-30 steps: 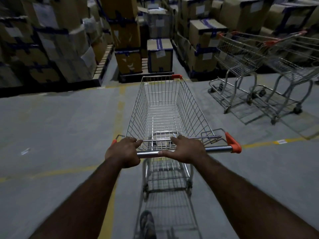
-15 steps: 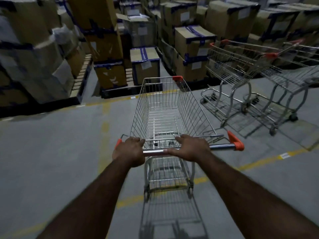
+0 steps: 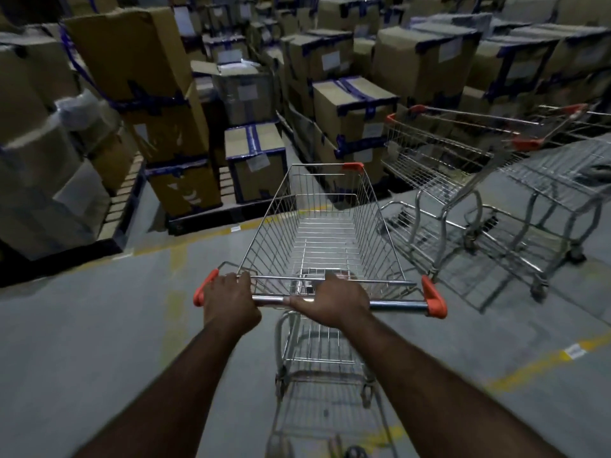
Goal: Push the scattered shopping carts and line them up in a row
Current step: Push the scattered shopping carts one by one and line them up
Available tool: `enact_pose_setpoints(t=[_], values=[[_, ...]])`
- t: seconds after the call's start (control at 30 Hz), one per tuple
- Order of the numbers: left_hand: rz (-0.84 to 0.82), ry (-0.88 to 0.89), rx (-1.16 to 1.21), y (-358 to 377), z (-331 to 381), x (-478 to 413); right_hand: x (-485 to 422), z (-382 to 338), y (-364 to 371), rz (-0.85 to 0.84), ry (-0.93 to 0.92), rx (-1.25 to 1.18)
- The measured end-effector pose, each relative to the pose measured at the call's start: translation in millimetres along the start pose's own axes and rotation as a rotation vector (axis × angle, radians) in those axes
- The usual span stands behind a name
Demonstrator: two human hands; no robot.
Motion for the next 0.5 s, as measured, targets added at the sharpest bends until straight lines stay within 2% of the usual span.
enact_pose_setpoints(t=[0.13,0.2,0.3,0.4,0.5], values=[[0.014,0.055,0.09,-7.2,46.0,-67.1,-71.1,21.9,-19.3,-0.061,-0.009,-0.074],[0.021,0.058,0.126,-11.8,55.8,-104.3,-103.3,30.6,-32.0,-0.045,-0.082,-0.064],[-0.118,0.057,0.191,-8.9,63.8,-156.9,-138.0,49.6,-50.9,-0.002,-0.186,-0.084],[-0.203,0.036,0.186,-15.9,69.3,-206.6,-160.7,90.4,-60.8,0.048,-0.178,0.072],[-0.215,0.024,0.215,-20.5,79.4,-261.6,-192.5,149.1,-66.4,0.182,-0.072,0.215]])
Point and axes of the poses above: each hand's wrist, its own x-axis away from the middle knuckle, its own y-axis out of the palm, z = x × y, the point moved 8 cm from there along -x, towards the middle knuckle, and after that the axes turned 3 degrees about x, right-handed, at the moved point
